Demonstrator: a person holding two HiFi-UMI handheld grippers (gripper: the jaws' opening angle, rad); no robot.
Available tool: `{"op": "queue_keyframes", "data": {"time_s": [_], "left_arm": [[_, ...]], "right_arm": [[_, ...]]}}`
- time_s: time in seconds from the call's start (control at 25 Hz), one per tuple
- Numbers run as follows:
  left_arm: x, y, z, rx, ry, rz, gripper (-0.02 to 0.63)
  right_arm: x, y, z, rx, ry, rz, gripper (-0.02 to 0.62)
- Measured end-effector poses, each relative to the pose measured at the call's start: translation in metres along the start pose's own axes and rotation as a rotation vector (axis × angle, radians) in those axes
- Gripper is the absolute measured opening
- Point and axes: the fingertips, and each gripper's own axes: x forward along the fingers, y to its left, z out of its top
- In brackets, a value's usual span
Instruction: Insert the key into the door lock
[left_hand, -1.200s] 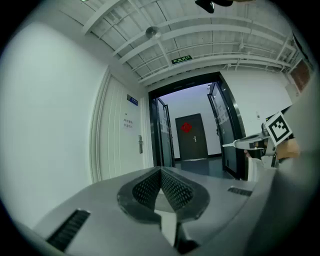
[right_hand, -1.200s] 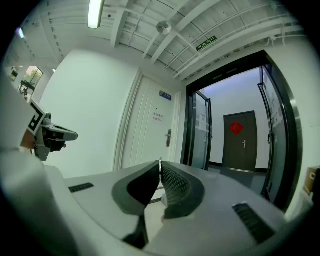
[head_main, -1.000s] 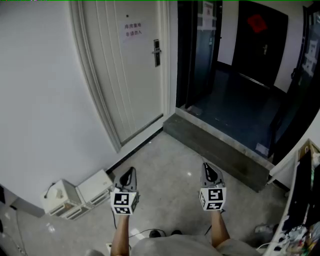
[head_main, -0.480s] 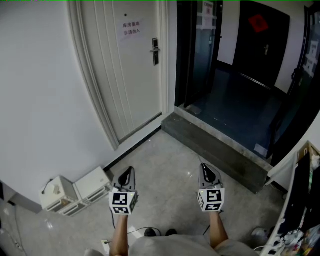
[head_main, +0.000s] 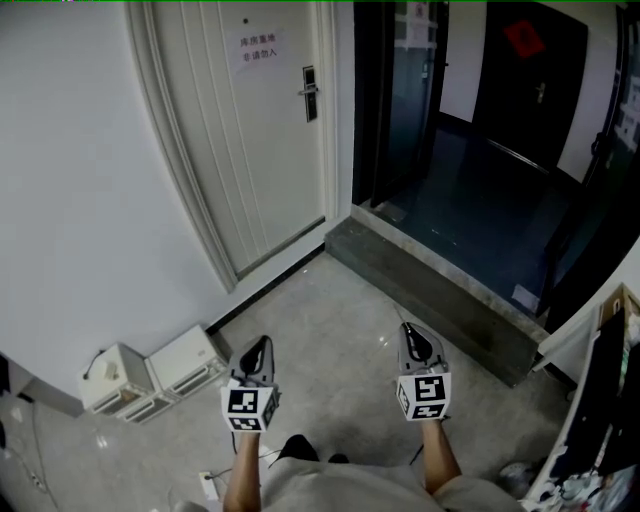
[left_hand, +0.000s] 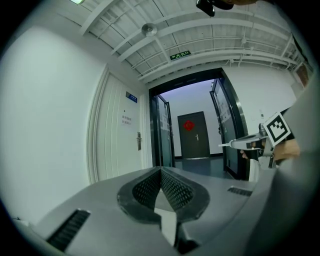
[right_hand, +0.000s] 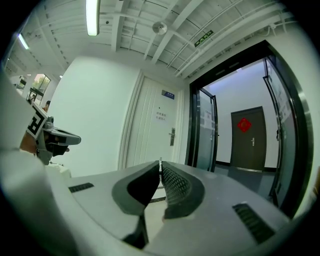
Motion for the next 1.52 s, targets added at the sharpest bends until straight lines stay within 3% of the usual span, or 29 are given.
{"op": "queue_keyframes", "data": {"time_s": [0.36, 0.64, 1.52], "left_arm": [[0.046, 0.004, -0.004, 0.009, 0.009, -0.014, 0.017], [0.115, 0.036, -0.016, 0.0, 0.018, -0.035, 0.017], [0.464, 0.241, 0.018, -0.005, -0.026, -0.129, 0.017]], "right_arm": [[0.039, -0.013, -0.017, 0.007, 0.02, 0.009, 0.029], [0.11, -0.02, -0.023, -0.002, 0.034, 0.0, 0.029], [0.498, -0.036, 0.037, -0.057, -0.001, -0.067, 0.029]]}}
